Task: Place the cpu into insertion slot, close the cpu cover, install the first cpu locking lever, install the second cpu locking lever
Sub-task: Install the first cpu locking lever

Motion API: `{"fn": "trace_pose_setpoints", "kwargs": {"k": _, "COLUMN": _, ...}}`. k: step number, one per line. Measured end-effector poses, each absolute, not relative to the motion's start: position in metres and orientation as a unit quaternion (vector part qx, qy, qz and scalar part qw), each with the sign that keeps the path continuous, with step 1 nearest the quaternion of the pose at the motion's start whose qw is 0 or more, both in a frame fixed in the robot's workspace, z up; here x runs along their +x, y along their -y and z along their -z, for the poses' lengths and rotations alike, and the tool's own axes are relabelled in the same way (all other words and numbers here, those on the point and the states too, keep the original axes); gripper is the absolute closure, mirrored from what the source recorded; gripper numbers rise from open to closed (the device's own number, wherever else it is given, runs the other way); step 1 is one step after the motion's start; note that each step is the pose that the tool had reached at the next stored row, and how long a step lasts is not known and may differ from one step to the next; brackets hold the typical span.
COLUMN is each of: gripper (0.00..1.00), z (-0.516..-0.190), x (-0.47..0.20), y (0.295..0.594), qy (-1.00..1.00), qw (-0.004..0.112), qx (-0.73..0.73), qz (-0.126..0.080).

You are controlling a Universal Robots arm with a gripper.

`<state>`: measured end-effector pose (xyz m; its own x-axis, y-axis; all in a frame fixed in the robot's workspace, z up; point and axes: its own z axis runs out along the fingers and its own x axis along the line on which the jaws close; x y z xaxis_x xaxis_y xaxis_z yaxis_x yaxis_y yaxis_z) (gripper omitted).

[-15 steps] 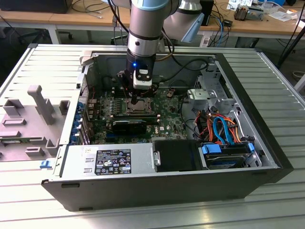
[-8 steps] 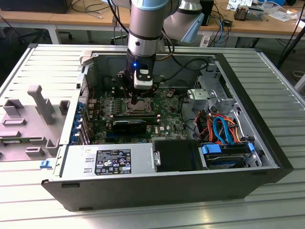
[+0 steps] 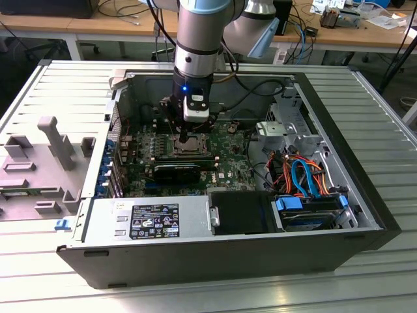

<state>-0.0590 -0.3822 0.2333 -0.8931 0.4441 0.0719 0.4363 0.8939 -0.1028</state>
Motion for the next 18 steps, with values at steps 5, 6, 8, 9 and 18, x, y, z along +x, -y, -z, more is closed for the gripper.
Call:
{"fn": "trace_pose_setpoints", "kwargs": {"k": 5, "gripper": 0.89, "z": -0.2333, "x": -0.059, "y": 0.3822, "qy": 0.973, "qw": 0.047, "qx": -0.224, "qz": -0.042}}
{"fn": "trace_pose_setpoints", "kwargs": {"k": 6, "gripper": 0.89, "z": -0.2333, "x": -0.059, "y": 0.3822, "qy": 0.973, "qw": 0.047, "qx": -0.224, "qz": -0.042}}
{"fn": "trace_pose_setpoints", "kwargs": {"k": 8, "gripper": 0.89, "z": -0.2333, "x": -0.059, "y": 0.3822, "qy": 0.973, "qw": 0.047, "qx": -0.223, "qz": -0.042}}
{"fn": "trace_pose_setpoints", "kwargs": {"k": 9, "gripper": 0.89, "z": -0.2333, "x": -0.059, "y": 0.3822, "qy": 0.973, "qw": 0.047, "qx": -0.222, "qz": -0.042}}
{"fn": "trace_pose_setpoints", "kwargs": {"k": 18, "gripper": 0.89, "z": -0.2333, "x": -0.059, "y": 0.3822, "qy": 0.974, "qw": 0.046, "qx": -0.219, "qz": -0.042}}
